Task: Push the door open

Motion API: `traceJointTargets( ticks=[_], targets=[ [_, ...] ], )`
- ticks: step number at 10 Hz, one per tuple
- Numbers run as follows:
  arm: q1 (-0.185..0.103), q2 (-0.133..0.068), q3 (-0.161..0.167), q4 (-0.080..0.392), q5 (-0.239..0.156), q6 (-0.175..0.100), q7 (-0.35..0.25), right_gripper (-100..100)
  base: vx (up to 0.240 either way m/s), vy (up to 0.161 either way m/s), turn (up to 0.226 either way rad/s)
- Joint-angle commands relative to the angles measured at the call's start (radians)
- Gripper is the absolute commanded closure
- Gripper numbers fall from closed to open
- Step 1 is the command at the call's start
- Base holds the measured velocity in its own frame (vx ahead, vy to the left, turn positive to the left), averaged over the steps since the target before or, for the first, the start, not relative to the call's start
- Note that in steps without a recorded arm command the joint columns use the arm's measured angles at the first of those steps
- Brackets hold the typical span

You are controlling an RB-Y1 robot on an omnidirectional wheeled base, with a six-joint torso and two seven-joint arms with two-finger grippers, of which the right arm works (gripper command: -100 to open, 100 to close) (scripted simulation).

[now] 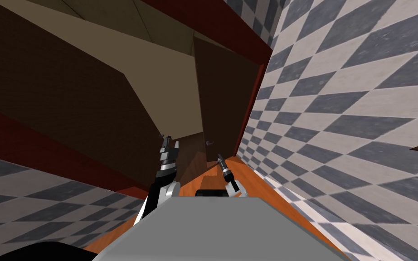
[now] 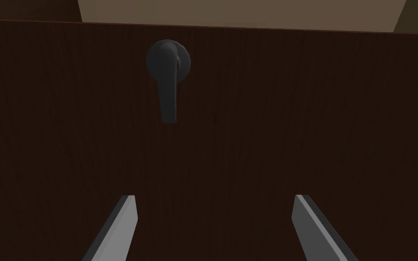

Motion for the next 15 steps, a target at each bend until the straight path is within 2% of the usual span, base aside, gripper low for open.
traceJointTargets(
  ticks=[1, 3, 6, 10, 11, 12, 15],
  targets=[
    [-0.018, 0.007, 0.004, 0.048, 0.002, -0.015, 0.000, -100, 0.062, -0.059, 0.066],
    [-0.041, 0.018, 0.014, 0.107, 0.006, -0.030, -0.002, -100, 0.074, -0.085, 0.093],
    [-0.066, 0.032, 0.024, 0.172, 0.010, -0.045, -0.003, -100, 0.098, -0.084, 0.074],
    [-0.093, 0.051, 0.036, 0.242, 0.015, -0.062, -0.005, -100, 0.099, -0.075, 0.059],
    [-0.088, 0.047, 0.035, 0.231, 0.015, -0.060, -0.006, -100, 0.039, -0.036, 0.011],
    [-0.091, 0.025, 0.031, 0.237, 0.013, -0.061, -0.004, -100, 0.111, 0.026, 0.031],
    [-0.095, 0.008, 0.026, 0.242, 0.010, -0.061, -0.002, -100, 0.158, 0.062, 0.020]
  ],
)
